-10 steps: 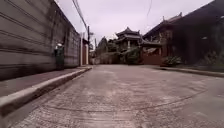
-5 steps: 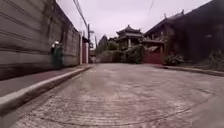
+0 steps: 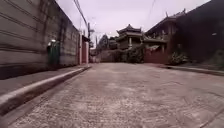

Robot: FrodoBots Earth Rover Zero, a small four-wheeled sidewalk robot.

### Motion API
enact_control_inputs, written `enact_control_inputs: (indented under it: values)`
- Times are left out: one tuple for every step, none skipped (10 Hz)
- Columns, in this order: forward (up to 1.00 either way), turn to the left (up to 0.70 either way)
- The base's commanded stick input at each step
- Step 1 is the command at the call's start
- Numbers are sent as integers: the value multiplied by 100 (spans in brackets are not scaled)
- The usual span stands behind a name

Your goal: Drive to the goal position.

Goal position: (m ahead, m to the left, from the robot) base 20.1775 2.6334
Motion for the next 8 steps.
enact_control_inputs:
  values:
    - [100,0]
    - [100,0]
    - [100,0]
    - [100,0]
    - [100,0]
    - [100,-2]
    - [100,-3]
    - [100,-8]
